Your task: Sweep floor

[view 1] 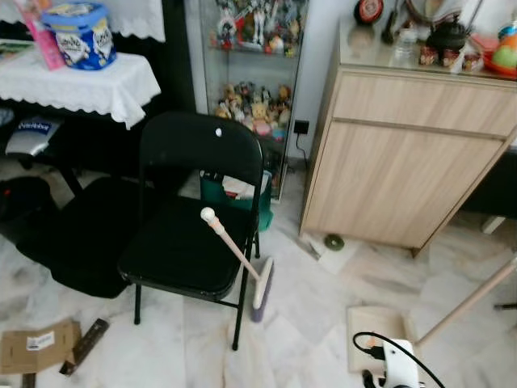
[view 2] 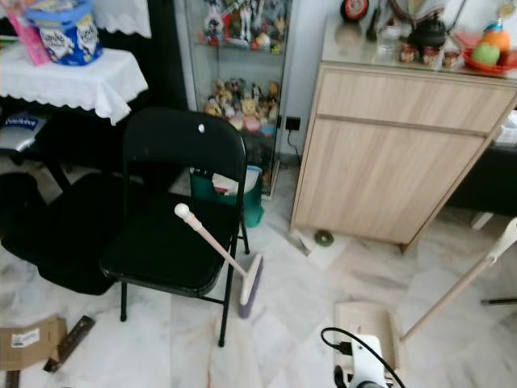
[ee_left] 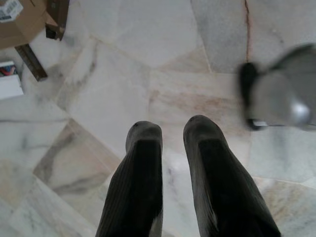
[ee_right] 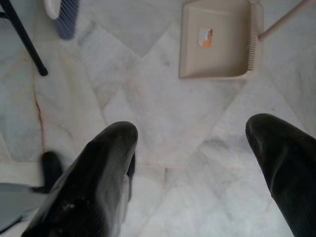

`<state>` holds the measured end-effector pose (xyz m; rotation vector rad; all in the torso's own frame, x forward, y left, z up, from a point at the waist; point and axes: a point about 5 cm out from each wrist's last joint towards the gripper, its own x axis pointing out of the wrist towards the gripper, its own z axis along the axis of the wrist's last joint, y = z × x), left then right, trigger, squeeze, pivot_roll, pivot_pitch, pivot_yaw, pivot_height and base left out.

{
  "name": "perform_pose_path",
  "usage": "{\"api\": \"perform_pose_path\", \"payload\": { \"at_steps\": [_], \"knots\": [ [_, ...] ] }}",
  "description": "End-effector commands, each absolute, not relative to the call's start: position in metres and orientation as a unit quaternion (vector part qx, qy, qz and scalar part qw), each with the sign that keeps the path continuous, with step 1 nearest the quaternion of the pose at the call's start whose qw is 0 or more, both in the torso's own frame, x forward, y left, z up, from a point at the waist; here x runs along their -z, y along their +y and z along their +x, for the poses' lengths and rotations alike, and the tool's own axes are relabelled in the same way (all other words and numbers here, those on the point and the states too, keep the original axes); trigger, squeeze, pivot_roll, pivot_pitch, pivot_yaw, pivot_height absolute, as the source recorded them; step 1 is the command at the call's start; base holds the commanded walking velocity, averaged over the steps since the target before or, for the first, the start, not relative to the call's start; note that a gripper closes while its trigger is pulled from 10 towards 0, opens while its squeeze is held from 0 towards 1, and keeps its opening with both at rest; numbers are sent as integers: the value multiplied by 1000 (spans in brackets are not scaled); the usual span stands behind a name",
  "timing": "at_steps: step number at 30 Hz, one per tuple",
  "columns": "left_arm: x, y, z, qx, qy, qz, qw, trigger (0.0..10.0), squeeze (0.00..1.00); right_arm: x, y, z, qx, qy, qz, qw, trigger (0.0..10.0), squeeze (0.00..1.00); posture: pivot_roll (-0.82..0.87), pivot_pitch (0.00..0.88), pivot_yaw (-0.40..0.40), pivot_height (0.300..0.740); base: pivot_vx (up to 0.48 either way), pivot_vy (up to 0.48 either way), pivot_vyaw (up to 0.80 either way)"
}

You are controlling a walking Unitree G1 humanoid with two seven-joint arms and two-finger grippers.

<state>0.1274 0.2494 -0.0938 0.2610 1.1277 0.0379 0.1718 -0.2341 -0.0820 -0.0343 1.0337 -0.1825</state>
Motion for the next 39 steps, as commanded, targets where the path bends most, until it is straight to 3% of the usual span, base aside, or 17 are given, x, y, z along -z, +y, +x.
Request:
{"api": "perform_pose_path", "payload": {
  "at_steps": [1, 20, 39],
  "knots": [
    [71, 221, 194, -98, 395, -81, 910, 10000, 0, 75, -164, 204, -9, 420, 43, 906, 10000, 0, 18, 52, -20, 740, 0, 0, 0],
    [67, 220, 200, -84, 378, -79, 919, 10000, 0, 74, -163, 205, -9, 418, 43, 908, 10000, 0, 20, 58, -18, 740, 0, 0, 0],
    [66, 219, 201, -84, 376, -77, 920, 10000, 0, 74, -164, 205, -6, 418, 44, 907, 10000, 0, 20, 59, -19, 740, 210, 0, -159]
  ]
}}
